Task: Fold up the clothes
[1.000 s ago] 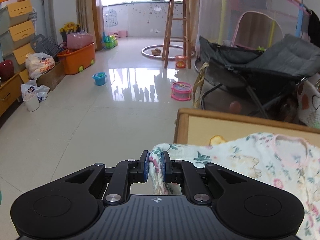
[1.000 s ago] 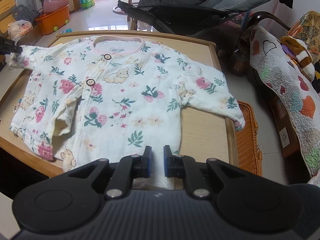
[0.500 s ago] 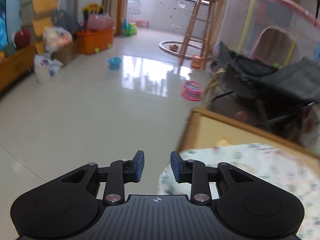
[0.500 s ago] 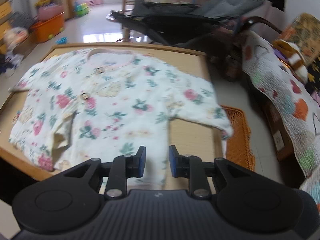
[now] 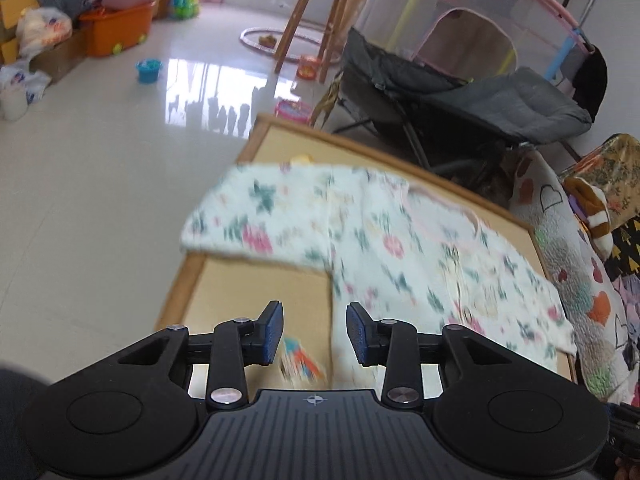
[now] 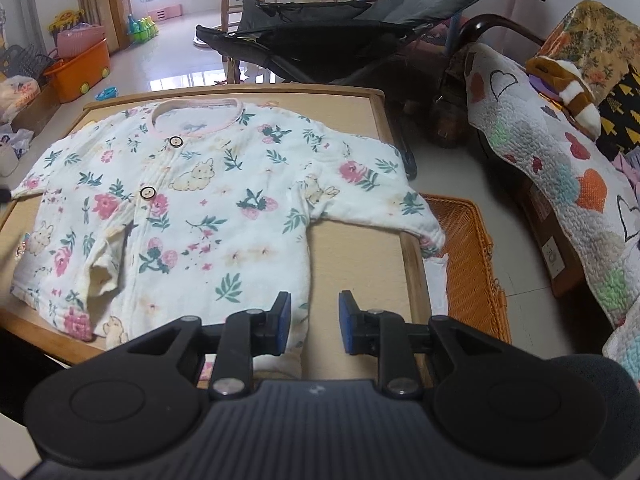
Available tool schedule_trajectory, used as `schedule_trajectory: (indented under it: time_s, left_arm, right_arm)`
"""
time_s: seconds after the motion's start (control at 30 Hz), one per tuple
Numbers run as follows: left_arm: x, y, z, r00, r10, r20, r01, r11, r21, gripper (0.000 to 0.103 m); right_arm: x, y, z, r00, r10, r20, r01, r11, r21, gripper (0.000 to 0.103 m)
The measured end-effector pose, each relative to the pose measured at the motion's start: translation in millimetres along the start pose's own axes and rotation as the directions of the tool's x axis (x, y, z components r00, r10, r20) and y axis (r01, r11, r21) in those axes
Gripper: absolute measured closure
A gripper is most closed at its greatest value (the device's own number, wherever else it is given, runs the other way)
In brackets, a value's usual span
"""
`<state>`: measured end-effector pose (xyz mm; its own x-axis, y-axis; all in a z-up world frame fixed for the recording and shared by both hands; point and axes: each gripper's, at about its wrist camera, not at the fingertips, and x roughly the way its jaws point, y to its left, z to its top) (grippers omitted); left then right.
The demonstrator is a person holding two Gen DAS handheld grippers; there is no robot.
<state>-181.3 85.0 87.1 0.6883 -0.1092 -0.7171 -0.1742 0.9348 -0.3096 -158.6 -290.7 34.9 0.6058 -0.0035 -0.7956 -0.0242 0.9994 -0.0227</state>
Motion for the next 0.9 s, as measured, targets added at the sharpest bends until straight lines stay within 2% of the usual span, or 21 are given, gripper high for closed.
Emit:
schedule_trajectory:
  time_s: [0.13, 0.37, 0.53, 0.67, 0.77, 0.83, 0.9]
  left_arm:
    - [9.5, -4.8, -18.3, 1.0, 0.002, -0.03, -0.001, 1.0, 0.013, 0.064]
    - [26.6, -15.6, -29.1, 0.996, -0.001, -0.092, -0.001, 1.0, -0.026, 0.065]
    - [37.7, -23.0, -35.4, 0.991, -0.006, -0.135, -0.001, 0.999, -0.05, 0.064]
    - [37.2, -28.4, -37.9, 0.992, 0.002, -0.125, -0.006, 1.0, -0.028, 0.064]
    - [36.0, -30.9, -39.1, 0.993, 0.007, -0.116, -0.009, 1.0, -0.021, 0.064]
    - [35.7, -33.3, -39.8, 0.993, 0.012, -0.114, -0.013, 1.0, -0.011, 0.069]
    - [35.9, -34.6, -40.0, 0.993, 0.003, -0.116, -0.005, 1.0, -0.016, 0.07]
  right_arm:
    - [0.2, -2.8, -3.8, 1.0, 0.019, -0.005, -0.019, 1.0, 0.019, 0.078]
    - [3.1, -3.1, -8.1, 0.999, 0.028, -0.018, -0.028, 0.999, 0.029, 0.078]
    - [4.4, -4.6, -10.0, 0.998, 0.063, -0.028, -0.061, 0.996, 0.057, 0.077]
    - [8.0, 0.0, -12.8, 0.996, 0.07, -0.046, -0.068, 0.997, 0.044, 0.077]
    - [9.9, 7.1, -14.2, 0.997, 0.048, -0.054, -0.047, 0.999, 0.009, 0.077]
    - [9.5, 10.3, -14.6, 0.998, 0.041, -0.048, -0.041, 0.999, -0.005, 0.077]
    - [8.9, 11.5, -14.7, 0.998, 0.037, -0.044, -0.038, 0.999, -0.013, 0.077]
